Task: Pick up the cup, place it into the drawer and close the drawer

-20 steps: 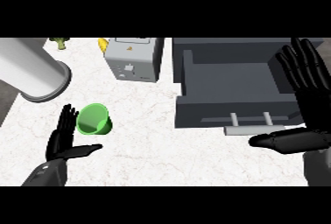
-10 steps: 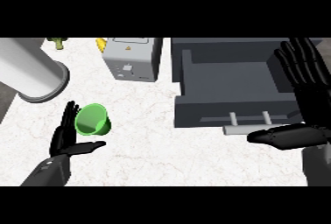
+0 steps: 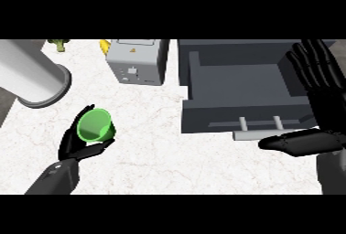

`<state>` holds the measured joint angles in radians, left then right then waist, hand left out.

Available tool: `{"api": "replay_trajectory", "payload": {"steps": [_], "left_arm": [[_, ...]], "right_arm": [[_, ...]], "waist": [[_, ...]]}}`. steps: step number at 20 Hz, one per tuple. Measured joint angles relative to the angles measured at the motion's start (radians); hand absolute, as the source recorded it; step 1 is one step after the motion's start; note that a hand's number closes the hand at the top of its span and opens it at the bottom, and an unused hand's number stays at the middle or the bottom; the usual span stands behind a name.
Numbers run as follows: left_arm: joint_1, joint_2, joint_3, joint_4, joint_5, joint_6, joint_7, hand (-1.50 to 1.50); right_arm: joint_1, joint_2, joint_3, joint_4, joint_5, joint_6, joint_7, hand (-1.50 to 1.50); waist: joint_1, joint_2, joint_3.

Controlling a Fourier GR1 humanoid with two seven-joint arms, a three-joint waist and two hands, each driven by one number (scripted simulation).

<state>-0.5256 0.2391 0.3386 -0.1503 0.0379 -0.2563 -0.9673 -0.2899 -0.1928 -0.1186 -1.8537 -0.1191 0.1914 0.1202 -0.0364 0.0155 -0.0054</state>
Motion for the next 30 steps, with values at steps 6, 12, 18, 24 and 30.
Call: {"api": "replay_trajectory", "payload": {"steps": [6,12,18,24,30], "left_arm": [[-0.01,-0.026,0.0,-0.053,-0.011,0.094,-0.065,1.5],[-0.024,-0.04,0.029,-0.095,0.003,0.172,-0.124,1.5],[-0.026,-0.066,0.05,-0.129,0.03,0.161,-0.143,1.5],[-0.077,-0.096,0.005,-0.205,0.02,0.125,-0.107,1.5],[-0.17,-0.147,-0.051,-0.343,0.016,0.123,-0.009,1.5]], "right_arm": [[-0.006,-0.007,-0.009,0.001,-0.003,-0.001,0.007,-1.5],[-0.007,-0.008,-0.016,-0.002,-0.013,0.002,0.009,-1.5],[0.014,-0.016,-0.027,-0.011,-0.019,0.011,0.005,-1.5],[0.006,-0.027,-0.04,0.002,-0.019,0.01,0.013,-1.5],[0.027,-0.035,-0.054,0.003,-0.02,0.016,0.002,-1.5]], "waist": [[-0.001,0.0,0.0],[0.001,-0.001,0.001],[0.012,-0.006,0.002],[0.025,-0.013,0.004],[0.037,-0.02,0.006]]}}
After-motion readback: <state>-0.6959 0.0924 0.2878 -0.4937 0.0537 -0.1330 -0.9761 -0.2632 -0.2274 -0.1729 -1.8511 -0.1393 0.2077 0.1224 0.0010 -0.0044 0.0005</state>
